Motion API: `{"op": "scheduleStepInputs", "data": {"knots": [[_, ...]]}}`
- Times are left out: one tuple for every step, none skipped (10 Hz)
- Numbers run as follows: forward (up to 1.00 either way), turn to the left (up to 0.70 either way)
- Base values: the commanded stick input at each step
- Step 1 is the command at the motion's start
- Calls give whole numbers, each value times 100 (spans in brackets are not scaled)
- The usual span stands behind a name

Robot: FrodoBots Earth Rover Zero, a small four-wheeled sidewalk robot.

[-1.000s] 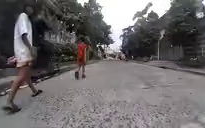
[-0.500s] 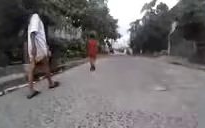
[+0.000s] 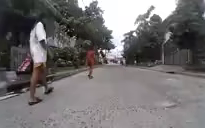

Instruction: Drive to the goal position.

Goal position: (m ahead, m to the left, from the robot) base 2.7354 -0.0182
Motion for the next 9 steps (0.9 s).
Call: {"op": "scheduleStepInputs", "data": {"knots": [[100, -33], [100, -33], [100, -33], [100, -30], [100, -17], [100, -4], [100, 7], [100, 7], [100, 7]]}}
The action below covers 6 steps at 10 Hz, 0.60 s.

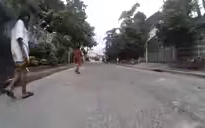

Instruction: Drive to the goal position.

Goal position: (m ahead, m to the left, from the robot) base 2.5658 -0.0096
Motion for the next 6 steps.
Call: {"op": "scheduleStepInputs", "data": {"knots": [[100, 7], [100, 7], [100, 7], [100, 7], [100, 7], [100, 7]]}}
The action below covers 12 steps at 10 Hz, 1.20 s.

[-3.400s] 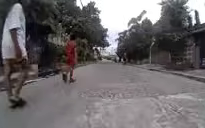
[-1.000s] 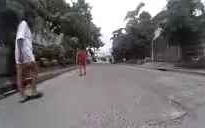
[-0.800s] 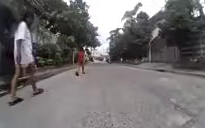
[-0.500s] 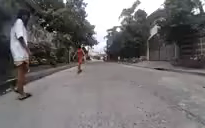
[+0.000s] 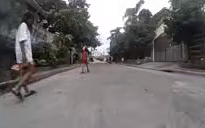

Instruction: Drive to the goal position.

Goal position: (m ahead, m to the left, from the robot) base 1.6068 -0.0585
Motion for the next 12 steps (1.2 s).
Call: {"op": "scheduleStepInputs", "data": {"knots": [[100, 7], [100, 7], [100, 7], [100, 7], [100, 7], [100, 7], [100, 7], [100, 7], [100, 7], [100, 7], [100, 7], [100, 7]]}}
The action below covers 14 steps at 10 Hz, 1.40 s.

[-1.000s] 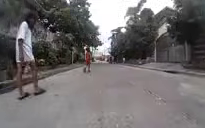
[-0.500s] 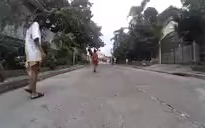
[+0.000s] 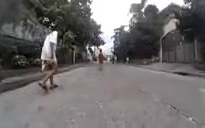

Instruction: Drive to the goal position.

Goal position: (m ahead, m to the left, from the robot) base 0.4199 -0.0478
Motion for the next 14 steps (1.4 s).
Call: {"op": "scheduleStepInputs", "data": {"knots": [[100, 7], [100, 7], [100, 7], [100, 7], [100, 7], [100, 7], [100, 7], [100, 7], [100, 7], [100, 7], [100, 7], [100, 7], [100, 7], [100, 7]]}}
